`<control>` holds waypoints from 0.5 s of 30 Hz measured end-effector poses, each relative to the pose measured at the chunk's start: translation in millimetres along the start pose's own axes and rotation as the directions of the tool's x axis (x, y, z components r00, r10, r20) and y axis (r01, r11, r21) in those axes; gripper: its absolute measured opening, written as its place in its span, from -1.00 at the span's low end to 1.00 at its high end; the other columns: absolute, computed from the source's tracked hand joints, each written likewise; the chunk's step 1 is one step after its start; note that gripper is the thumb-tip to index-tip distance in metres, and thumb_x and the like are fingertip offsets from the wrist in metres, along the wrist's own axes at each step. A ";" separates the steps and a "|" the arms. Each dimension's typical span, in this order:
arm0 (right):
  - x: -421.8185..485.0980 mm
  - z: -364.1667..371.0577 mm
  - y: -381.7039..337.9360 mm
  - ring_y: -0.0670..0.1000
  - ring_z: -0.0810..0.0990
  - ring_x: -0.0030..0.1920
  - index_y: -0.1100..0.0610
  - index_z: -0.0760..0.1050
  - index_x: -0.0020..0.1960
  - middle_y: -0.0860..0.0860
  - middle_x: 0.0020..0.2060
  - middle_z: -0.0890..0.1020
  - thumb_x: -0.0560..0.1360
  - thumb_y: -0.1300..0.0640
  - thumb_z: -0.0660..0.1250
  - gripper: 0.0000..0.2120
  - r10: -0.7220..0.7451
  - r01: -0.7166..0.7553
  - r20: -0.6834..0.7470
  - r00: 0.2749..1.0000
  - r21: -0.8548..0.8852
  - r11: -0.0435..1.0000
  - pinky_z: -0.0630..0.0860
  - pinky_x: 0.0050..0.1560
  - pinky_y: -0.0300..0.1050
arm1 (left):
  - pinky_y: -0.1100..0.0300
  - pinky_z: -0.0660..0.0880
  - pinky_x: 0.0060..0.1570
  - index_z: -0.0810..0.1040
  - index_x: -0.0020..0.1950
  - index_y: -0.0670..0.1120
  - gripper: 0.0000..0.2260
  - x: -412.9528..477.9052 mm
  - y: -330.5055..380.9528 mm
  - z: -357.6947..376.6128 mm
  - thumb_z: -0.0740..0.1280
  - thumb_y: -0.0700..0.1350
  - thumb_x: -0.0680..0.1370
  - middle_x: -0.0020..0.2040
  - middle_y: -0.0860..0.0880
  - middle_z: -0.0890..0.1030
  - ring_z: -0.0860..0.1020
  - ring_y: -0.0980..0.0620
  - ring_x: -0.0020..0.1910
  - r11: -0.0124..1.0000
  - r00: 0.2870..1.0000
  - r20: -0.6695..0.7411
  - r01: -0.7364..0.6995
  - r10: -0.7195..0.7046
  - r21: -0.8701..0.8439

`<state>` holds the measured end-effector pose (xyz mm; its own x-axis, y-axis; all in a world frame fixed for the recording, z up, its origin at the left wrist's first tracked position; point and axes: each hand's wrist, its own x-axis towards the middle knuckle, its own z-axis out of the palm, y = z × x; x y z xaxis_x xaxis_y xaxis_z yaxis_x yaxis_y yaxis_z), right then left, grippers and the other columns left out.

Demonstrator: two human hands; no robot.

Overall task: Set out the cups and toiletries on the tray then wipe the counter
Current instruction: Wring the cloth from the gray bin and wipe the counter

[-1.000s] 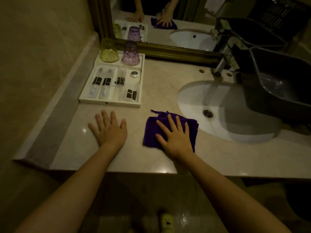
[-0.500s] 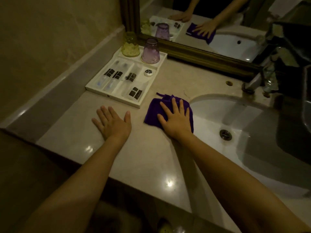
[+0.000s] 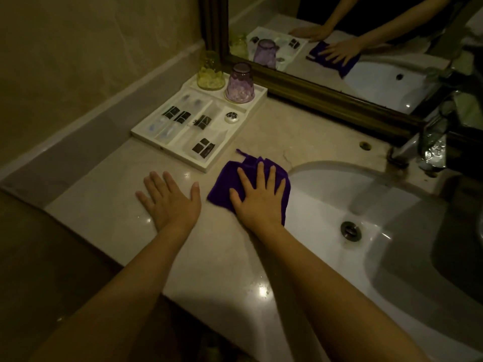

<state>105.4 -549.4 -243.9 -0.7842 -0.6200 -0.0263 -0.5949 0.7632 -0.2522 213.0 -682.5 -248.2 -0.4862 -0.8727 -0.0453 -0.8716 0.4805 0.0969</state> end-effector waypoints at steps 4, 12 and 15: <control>27.9 -9.3 9.4 0.21 -0.24 0.51 -0.15 -0.06 0.51 0.11 0.54 -0.13 0.53 -0.28 -0.12 -0.42 0.018 -0.018 0.016 1.000 -0.015 1.000 -0.31 0.44 0.28 | -0.17 -0.19 0.45 -0.10 0.50 -0.16 -0.26 1.6 -0.6 1.3 -0.17 0.32 0.49 0.54 -0.23 -0.07 -0.13 -0.17 0.52 1.000 1.000 0.003 0.011 -0.011 -0.009; 99.9 -19.6 37.3 0.25 -0.17 0.51 -0.13 -0.05 0.51 0.13 0.54 -0.09 0.53 -0.29 -0.12 -0.41 0.098 -0.097 0.013 0.995 -0.078 0.992 -0.29 0.42 0.30 | -0.17 -0.21 0.43 -0.04 0.50 -0.17 -0.26 3.0 0.5 4.3 -0.15 0.30 0.49 0.53 -0.24 -0.02 -0.10 -0.17 0.52 1.000 0.999 -0.029 0.022 -0.022 -0.010; 115.4 -23.6 43.9 0.26 -0.17 0.51 -0.13 -0.08 0.52 0.14 0.54 -0.10 0.53 -0.28 -0.13 -0.41 0.085 -0.082 0.028 0.996 -0.094 0.992 -0.27 0.43 0.32 | -0.17 -0.22 0.43 -0.04 0.50 -0.17 -0.26 3.1 0.1 6.1 -0.14 0.30 0.49 0.54 -0.24 -0.02 -0.10 -0.17 0.52 1.000 0.999 -0.046 0.023 -0.023 -0.019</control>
<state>-15.4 -583.1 -235.2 -0.8267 -0.5577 -0.0745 -0.5424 0.8252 -0.1576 211.1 -684.6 -254.3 -0.4622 -0.8868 -0.0015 -0.8810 0.4590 0.1147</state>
